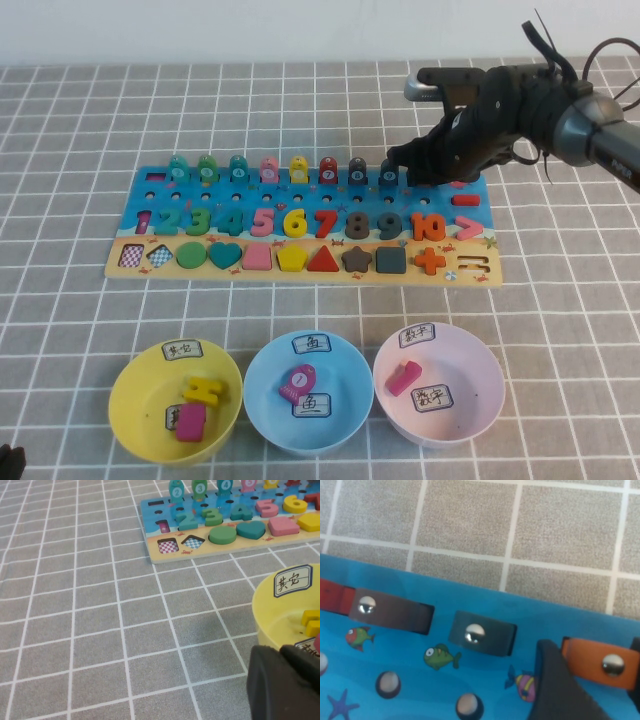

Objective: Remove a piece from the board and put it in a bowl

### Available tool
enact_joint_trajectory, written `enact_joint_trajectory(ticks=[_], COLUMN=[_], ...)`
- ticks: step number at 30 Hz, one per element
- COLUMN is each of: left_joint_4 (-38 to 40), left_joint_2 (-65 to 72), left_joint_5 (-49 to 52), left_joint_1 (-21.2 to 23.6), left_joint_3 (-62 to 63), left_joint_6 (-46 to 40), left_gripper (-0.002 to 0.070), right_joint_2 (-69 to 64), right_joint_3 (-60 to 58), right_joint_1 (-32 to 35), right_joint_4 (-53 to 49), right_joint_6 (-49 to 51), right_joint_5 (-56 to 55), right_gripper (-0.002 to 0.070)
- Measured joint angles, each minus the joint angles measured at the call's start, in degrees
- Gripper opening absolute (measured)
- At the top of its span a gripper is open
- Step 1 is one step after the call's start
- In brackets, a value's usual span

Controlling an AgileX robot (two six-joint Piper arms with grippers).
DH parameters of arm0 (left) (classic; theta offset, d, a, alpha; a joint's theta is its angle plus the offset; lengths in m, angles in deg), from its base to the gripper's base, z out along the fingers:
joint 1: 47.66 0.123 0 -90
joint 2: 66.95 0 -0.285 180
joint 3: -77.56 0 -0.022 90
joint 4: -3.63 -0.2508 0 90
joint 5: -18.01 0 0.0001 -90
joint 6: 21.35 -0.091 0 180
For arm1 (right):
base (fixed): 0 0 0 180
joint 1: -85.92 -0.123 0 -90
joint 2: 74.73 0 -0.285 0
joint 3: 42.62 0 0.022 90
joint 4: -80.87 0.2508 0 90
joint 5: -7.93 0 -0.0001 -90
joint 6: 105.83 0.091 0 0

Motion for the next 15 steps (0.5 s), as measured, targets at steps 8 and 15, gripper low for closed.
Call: enact_joint_trajectory(ticks=[8, 15], left_joint_4=[0.0, 0.0], left_joint_2=[0.0, 0.0], left_joint_5=[0.0, 0.0], left_joint_1=[0.0, 0.0], left_joint_3=[0.0, 0.0], left_joint_6=[0.0, 0.0], left_gripper=[-0.0001, -0.0001], right_joint_2=[0.0, 0.0], right_joint_3=[0.0, 0.0], right_joint_1=[0.0, 0.0], right_joint_4=[-0.13, -0.12], right_joint_6=[0.0, 0.0], right_joint_5=[0.0, 0.0], right_gripper=[0.0231, 0.022])
